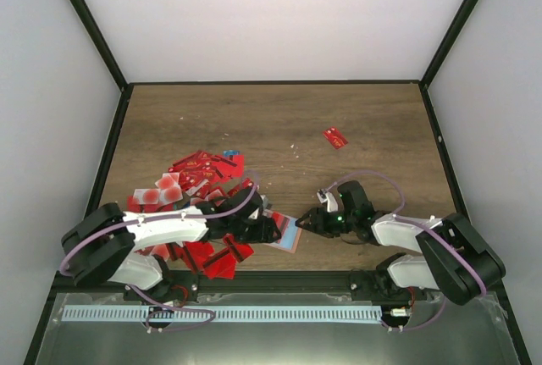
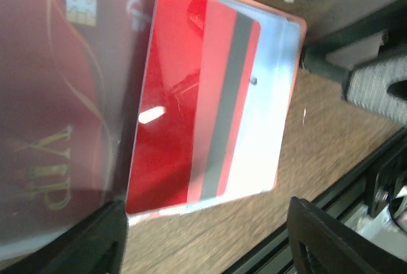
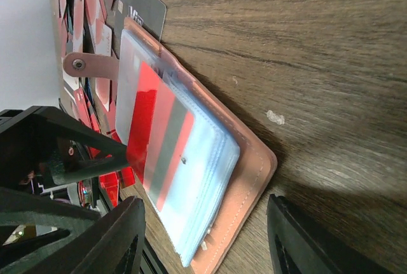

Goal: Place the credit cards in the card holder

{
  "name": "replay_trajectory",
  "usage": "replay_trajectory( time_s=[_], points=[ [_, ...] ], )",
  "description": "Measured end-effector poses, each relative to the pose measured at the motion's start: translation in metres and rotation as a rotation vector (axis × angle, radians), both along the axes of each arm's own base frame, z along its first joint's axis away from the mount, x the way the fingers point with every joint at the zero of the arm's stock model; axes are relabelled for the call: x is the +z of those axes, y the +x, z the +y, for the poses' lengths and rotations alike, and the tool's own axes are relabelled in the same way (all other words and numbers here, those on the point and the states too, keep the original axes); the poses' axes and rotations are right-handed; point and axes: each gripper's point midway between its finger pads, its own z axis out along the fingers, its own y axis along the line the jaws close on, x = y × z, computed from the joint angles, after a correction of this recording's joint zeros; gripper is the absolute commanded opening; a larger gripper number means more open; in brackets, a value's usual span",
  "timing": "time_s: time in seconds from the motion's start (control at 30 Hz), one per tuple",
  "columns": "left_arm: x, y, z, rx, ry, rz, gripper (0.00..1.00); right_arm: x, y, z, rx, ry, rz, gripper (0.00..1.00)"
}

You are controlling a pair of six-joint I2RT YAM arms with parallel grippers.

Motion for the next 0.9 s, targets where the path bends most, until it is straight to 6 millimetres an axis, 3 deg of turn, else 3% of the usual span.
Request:
replay_trajectory(
  time_s=[0.17,0.4,0.5,0.73,0.9],
  points=[
    [0.016,0.0,0.006,-0.011,0.021,-0.028,0.82,0.0,0.0,0.0,0.0,-0.001,0.002,0.55],
    [0.032,0.016,0.009,-0.028,0.076,-0.13,0.6,0.001,-0.003,-0.002,-0.001,-0.005,0.012,0.55],
    [0.027,0.022,0.006,-0.051,0.102,-0.163,0.57,0.003,-0.005,-0.003,-0.001,-0.004,0.016,0.55],
    [-0.007,0.026,0.009,-0.09,0.202,-0.158,0.58,0.011,-0.009,-0.003,0.005,0.008,0.008,0.55],
    [-0.007,0.033,0.0,-0.094,0.182,-0.181,0.59,0.007,-0.015,-0.006,0.009,0.004,0.026,0.55]
  ],
)
